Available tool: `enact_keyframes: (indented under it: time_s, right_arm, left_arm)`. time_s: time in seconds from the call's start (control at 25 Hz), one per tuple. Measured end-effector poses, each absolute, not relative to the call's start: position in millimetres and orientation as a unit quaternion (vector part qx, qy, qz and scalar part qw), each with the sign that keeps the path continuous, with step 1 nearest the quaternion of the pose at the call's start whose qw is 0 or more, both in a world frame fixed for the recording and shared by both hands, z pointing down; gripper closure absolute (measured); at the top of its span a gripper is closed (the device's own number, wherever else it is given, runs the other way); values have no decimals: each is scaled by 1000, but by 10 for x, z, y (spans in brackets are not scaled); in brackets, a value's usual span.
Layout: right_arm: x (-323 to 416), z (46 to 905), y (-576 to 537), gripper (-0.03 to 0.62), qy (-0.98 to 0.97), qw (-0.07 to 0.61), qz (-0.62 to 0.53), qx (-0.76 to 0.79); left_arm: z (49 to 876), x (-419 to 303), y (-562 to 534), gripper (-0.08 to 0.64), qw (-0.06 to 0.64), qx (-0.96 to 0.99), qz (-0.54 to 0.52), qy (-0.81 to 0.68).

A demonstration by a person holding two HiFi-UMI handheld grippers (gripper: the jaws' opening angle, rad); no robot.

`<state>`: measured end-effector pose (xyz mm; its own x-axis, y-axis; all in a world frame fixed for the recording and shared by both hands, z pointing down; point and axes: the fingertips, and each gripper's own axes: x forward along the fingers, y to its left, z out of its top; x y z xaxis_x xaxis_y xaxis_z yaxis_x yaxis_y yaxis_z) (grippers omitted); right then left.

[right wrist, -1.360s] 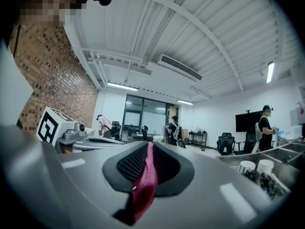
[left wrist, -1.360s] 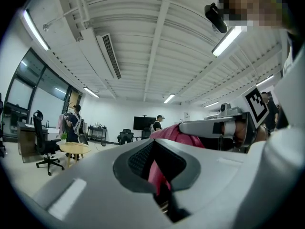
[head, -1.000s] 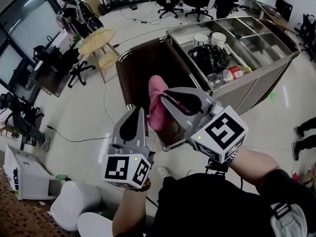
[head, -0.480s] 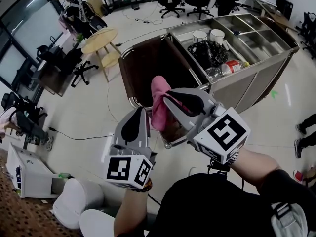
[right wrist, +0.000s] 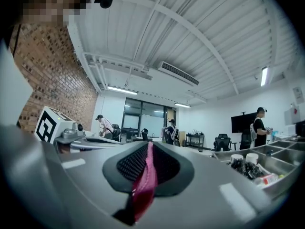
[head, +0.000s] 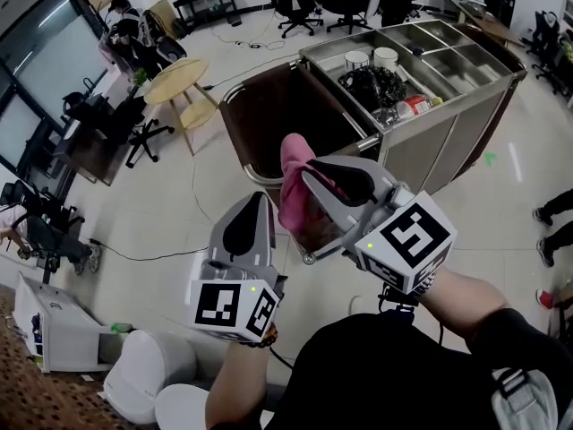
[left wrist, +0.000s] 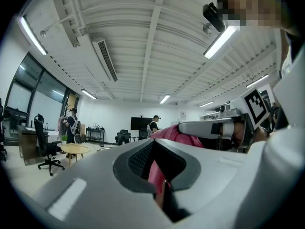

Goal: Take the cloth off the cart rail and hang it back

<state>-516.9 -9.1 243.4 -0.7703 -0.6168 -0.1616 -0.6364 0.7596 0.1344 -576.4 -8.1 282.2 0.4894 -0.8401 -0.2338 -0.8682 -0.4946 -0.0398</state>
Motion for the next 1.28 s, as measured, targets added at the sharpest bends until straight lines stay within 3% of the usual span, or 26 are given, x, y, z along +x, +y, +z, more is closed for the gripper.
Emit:
enact_keyframes:
  time_s: [1.28]
  right_arm:
    - [-4819,2598,151,563,944,46,87,-314]
  left_arm:
    - [2854,-5341,194,561,87,-851,83,511]
